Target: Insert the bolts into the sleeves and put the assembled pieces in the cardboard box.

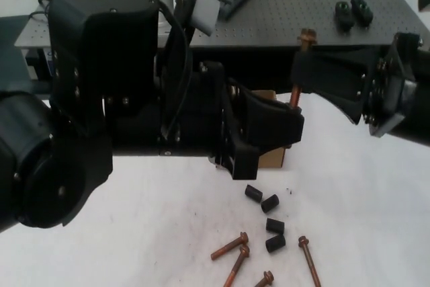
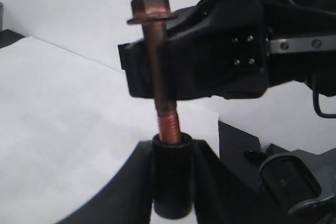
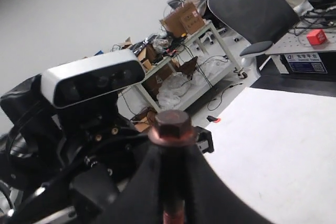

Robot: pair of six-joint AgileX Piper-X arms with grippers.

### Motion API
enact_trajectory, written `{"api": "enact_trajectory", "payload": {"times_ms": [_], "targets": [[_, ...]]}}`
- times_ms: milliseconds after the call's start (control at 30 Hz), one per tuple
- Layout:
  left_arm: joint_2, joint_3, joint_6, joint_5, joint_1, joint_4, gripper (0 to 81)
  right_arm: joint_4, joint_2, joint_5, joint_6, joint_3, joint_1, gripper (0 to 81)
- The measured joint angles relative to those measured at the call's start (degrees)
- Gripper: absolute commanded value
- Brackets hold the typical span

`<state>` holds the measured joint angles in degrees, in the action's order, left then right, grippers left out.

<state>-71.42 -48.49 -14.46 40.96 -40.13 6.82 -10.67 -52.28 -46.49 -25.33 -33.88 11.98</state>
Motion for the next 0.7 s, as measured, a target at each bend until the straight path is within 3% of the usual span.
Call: {"api": "enact_trajectory", "payload": {"times_ms": [100, 133, 233, 400, 500, 633, 700], "targets": [[0.0, 0.0, -0.16, -2.24, 0.0, 0.01, 0.6, -0.01, 0.0, -0.8, 0.78, 0.0, 0.0, 43.8], [0.0, 0.0, -0.16, -3.6, 0.0, 0.32, 0.6, -0.01, 0.0, -0.77, 0.69, 0.0, 0.0, 48.2], [0.0, 0.0, -0.16, -7.77, 0.0, 0.79, 0.6, 0.76, 0.11, -0.89, 0.04, 0.0, -1.25, 44.1], [-4.01, -2.88, -5.07, -23.01, 1.07, 1.44, 0.6, 6.28, 2.91, -0.96, -0.18, 0.0, -6.78, 42.4], [-8.44, -6.69, -8.37, -26.01, 2.47, 1.17, 0.6, 14.28, 6.38, 0.28, 2.46, 0.0, -11.42, 42.4], [-21.65, -20.11, -11.41, -28.2, 5.0, -5.63, 0.6, 26.92, 9.41, 6.49, 8.56, 0.0, -14.47, 42.4], [-28.94, -27.13, -11.65, -28.26, 5.54, -11.3, 0.6, 38.59, 10.89, 17.04, 13.98, 0.0, -15.52, 42.4]]}}
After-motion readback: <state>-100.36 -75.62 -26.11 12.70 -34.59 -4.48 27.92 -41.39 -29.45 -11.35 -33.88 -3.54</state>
